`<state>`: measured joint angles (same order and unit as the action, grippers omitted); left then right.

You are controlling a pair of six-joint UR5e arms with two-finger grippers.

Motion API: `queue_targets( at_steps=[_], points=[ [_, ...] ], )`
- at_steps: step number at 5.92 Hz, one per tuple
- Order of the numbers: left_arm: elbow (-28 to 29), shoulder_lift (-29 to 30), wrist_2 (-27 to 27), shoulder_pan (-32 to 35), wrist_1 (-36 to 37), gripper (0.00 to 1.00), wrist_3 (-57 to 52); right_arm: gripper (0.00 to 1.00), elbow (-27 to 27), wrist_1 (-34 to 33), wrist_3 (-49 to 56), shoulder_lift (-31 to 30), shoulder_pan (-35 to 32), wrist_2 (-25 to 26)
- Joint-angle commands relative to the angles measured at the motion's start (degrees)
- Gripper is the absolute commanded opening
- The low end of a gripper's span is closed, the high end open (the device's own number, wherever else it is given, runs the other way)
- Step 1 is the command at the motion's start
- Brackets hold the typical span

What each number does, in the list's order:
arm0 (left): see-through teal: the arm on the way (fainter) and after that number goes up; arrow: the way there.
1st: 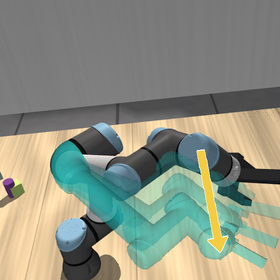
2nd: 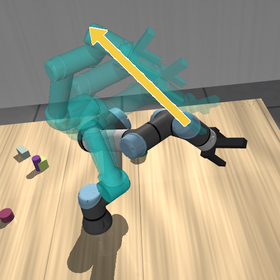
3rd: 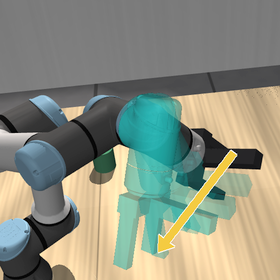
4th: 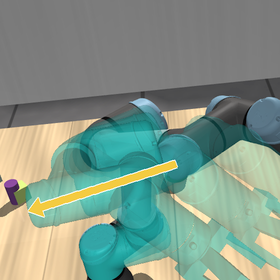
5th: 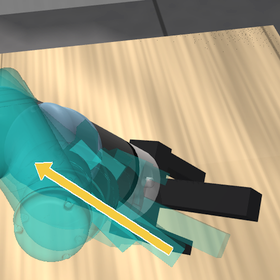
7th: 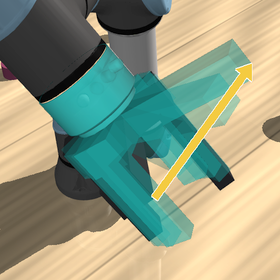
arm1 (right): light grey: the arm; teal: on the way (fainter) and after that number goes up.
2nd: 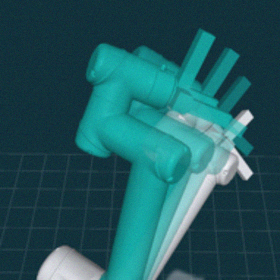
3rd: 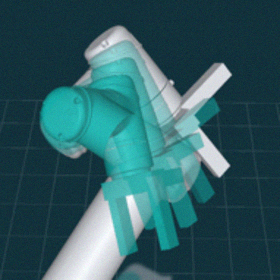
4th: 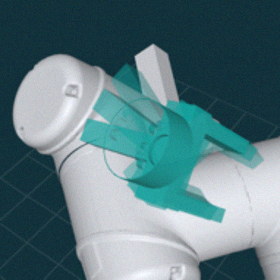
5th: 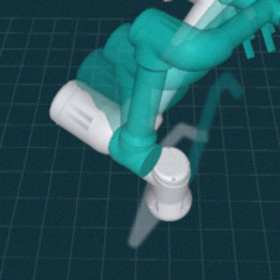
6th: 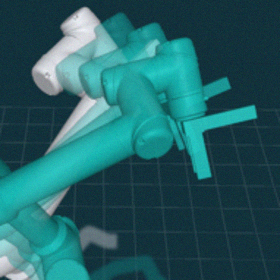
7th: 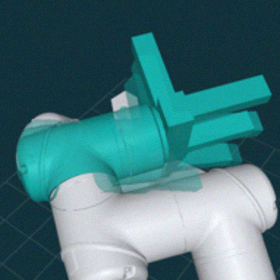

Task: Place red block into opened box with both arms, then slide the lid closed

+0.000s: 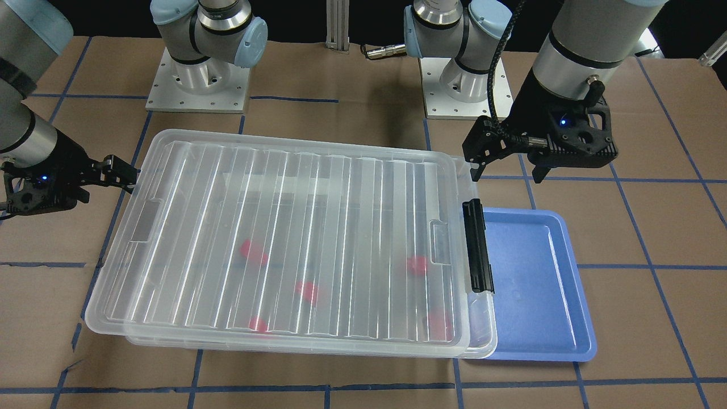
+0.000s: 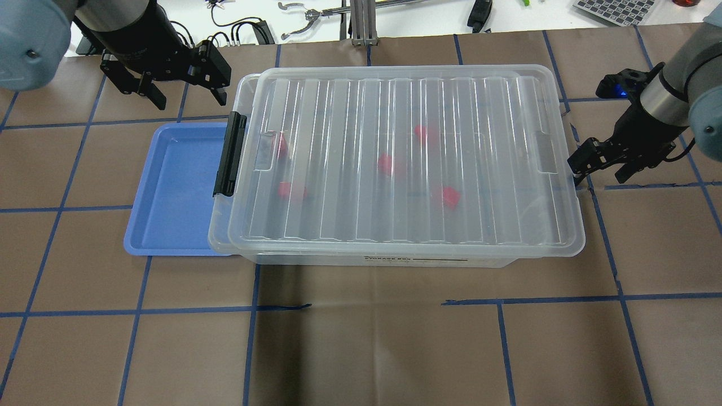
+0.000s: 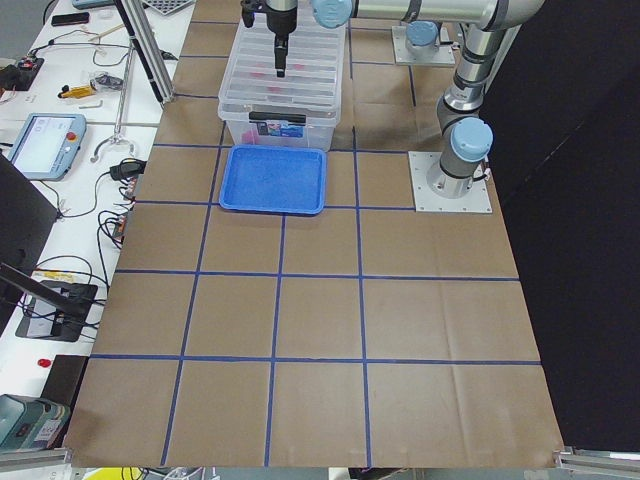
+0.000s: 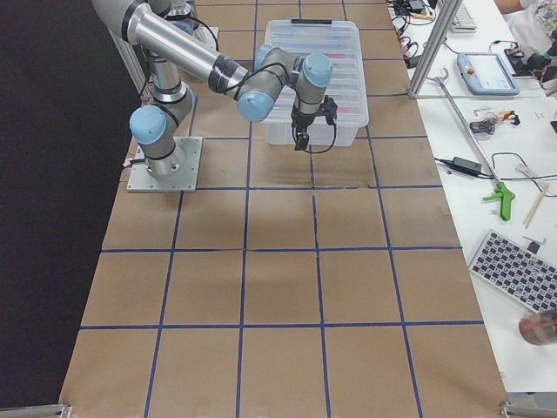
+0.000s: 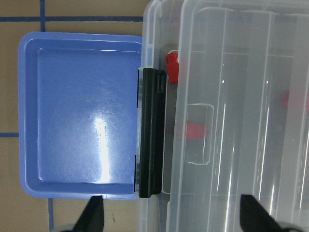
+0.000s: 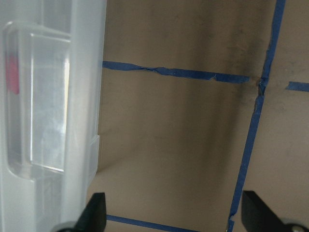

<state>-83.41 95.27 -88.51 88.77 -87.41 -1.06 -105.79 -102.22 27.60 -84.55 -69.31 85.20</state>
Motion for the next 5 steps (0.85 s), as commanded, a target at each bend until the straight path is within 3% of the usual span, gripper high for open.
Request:
queue_targets(
  at_steps=[1,3,5],
  points=[
    [0.0,0.0,0.0,0.0,0.0,0.98,0.0,0.99,-0.1,0.0,0.0,0.0,-0.5,-1.7],
    [0.0,0.0,0.0,-0.1,0.0,0.98,0.0,1.0,1.2,-0.1,0.0,-0.2,-0.4,-1.1],
    [0.0,0.0,0.0,-0.2,0.0,0.98,0.0,1.0,6.8,3.2,-0.3,-6.3,-1.0,1.1]
  ],
)
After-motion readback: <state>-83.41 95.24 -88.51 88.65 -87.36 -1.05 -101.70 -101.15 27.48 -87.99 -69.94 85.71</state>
